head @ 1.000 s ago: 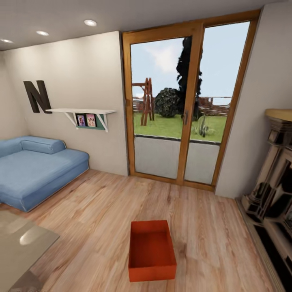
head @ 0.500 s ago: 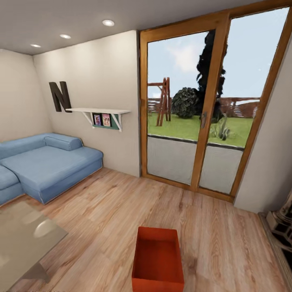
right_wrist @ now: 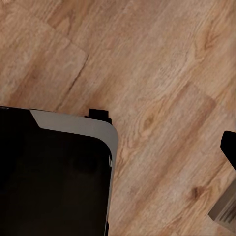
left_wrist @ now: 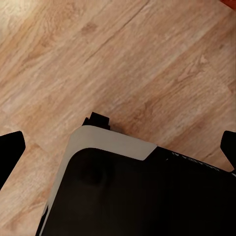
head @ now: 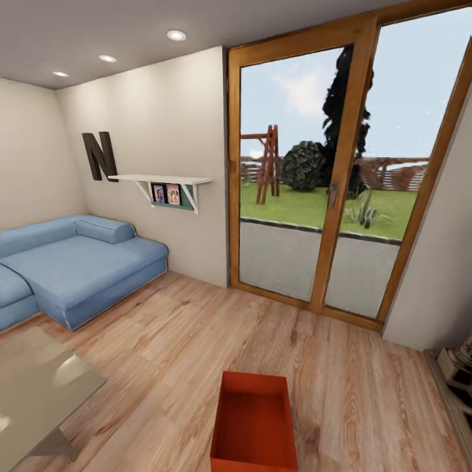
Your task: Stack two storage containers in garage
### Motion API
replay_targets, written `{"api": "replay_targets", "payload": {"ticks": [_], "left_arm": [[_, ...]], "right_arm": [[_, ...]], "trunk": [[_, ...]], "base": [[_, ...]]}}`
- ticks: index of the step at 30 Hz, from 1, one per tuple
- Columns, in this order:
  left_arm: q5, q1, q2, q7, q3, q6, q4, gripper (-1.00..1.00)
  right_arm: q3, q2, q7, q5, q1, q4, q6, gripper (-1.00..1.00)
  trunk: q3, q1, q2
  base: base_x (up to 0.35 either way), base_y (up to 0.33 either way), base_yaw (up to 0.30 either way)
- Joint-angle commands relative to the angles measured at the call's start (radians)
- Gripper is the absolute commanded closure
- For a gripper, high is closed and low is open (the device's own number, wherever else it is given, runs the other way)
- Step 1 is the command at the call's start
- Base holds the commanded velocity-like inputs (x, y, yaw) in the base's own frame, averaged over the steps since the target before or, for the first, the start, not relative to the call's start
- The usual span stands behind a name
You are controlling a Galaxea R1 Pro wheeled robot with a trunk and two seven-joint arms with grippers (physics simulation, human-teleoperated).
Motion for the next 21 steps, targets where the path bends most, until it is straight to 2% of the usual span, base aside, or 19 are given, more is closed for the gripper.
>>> {"api": "replay_targets", "payload": {"ticks": [1,5,16,21], "left_arm": [[0.006,-0.001,0.0,0.0,-0.002,-0.001,0.0,-1.0],[0.006,-0.001,0.0,0.0,-0.001,-0.001,0.0,-1.0],[0.007,-0.001,0.002,0.0,-0.001,-0.001,0.0,-1.0],[0.007,-0.001,0.002,0.0,-0.001,-0.001,0.0,-1.0]], "right_arm": [[0.008,0.0,0.0,-0.01,-0.001,0.003,-0.006,-1.0],[0.009,-0.001,0.002,-0.008,-0.001,0.003,-0.006,-1.0],[0.005,0.0,-0.008,-0.009,-0.001,0.003,-0.006,-1.0],[0.002,0.005,-0.01,-0.011,-0.001,0.003,-0.006,-1.0]], "trunk": [[-0.001,0.0,-0.001],[-0.001,0.0,-0.001],[-0.001,0.0,-0.001],[-0.001,0.0,-0.001]], "base": [[0.005,-0.002,0.001],[0.043,-0.03,0.0],[0.225,-0.158,0.0],[0.111,-0.039,-0.147]]}}
